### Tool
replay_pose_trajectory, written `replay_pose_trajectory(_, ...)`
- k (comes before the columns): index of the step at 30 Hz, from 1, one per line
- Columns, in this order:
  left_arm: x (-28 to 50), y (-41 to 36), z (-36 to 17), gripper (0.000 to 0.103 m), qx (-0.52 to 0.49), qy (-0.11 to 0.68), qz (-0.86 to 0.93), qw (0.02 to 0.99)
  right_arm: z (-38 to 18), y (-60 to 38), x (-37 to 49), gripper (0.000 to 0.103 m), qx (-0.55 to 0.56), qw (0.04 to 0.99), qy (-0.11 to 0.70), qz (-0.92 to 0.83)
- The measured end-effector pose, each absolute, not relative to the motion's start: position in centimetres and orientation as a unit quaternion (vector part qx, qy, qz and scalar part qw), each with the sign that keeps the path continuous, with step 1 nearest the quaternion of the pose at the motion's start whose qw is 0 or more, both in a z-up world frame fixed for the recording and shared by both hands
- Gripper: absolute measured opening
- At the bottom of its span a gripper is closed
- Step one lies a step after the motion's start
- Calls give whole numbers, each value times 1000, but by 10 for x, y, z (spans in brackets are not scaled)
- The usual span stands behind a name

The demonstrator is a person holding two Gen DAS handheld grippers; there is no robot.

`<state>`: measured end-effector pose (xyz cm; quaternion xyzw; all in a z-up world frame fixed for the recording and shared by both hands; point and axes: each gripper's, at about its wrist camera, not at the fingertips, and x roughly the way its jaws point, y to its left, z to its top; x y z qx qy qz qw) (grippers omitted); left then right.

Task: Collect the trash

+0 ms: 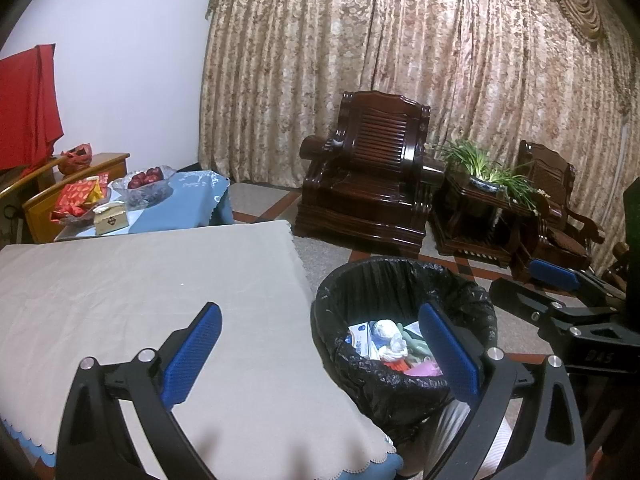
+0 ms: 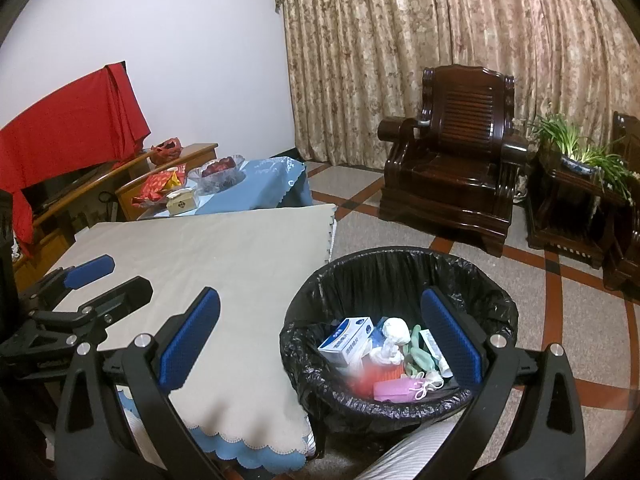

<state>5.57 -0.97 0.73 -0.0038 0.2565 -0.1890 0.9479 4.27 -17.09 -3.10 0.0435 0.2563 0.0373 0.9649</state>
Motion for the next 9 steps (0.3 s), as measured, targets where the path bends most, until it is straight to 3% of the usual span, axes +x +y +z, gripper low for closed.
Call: replay_pose_trajectory(9, 49, -6, 5, 97, -2, 260, -188, 947, -30, -171, 43, 98, 44, 965, 257, 37)
